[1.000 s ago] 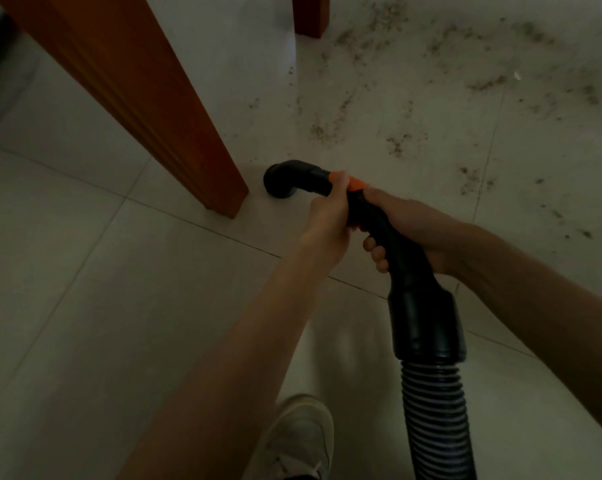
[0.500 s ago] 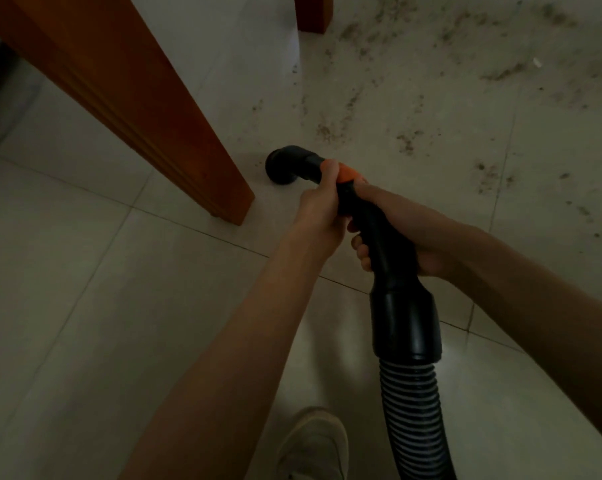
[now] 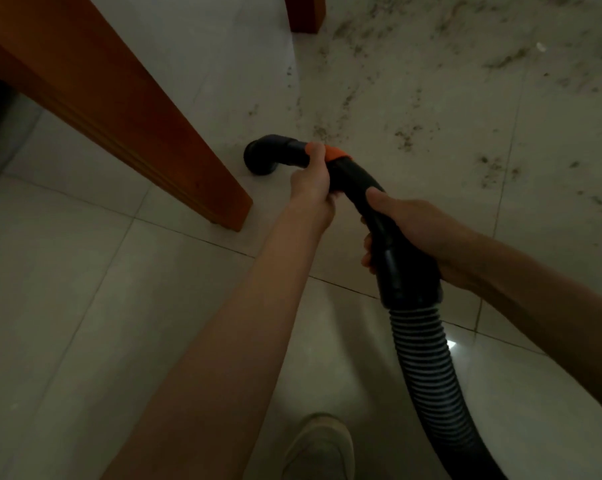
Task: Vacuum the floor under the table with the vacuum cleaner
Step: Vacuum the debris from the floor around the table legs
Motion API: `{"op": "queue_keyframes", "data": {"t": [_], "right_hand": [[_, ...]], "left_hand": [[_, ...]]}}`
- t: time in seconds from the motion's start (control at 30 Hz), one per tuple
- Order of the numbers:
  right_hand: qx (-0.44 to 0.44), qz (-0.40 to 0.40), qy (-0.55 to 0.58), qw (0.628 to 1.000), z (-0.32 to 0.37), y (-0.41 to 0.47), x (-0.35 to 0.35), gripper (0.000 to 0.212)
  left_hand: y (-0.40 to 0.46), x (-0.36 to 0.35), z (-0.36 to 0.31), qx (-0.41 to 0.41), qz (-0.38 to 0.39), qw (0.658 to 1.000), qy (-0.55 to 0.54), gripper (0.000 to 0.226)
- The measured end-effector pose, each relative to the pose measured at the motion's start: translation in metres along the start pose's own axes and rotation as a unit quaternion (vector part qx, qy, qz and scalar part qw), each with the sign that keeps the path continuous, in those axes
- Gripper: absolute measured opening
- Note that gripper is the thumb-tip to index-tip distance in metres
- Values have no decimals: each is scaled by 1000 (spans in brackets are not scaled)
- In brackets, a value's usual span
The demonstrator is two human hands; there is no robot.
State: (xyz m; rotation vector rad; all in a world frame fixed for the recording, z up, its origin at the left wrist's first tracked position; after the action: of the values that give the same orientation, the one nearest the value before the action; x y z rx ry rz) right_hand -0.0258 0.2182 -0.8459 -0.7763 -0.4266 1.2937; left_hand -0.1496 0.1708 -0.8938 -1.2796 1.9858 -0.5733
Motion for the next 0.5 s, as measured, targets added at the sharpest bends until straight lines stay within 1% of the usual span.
{"op": "queue_keyframes", "data": {"t": [0.03,0.1,0.2,0.3,0.37,0.5], "right_hand": [[13,-18,-12,1000,3,1,2,38],[27,-27,-27,999,9,3,4,39],[27,-7,-46,999,17,2,5,41],[16,17,-60,998,15,1,4,40],[10,24,-72,997,13,1,3,41],[14,15,-67,998,13,4,3,42]], "left_hand": [[1,-3,-2,-3,-2,1000,7,36],[2,-6,-6,-8,-10,1000,15,30],[-4,-4,-7,-3,-18,1000,-4,27],[-10,0,-2,5,-13,1000,-5,32],[-14,0,2,3,-5,1000,2,34],[-21,-10,7,0,42,999,24,30]]}}
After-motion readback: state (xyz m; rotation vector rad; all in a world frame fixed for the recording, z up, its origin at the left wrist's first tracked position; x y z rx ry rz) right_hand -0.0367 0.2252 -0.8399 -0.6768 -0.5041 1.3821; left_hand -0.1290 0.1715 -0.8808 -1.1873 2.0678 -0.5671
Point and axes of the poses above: each hand's wrist, its own y-axis towards the middle knuckle, its own x-axis out of the back of the hand, z = x × y, the point moved 4 cm from there along y, towards the middle knuckle, and after that the axes turned 11 degrees about z, right-handed, at the moved point
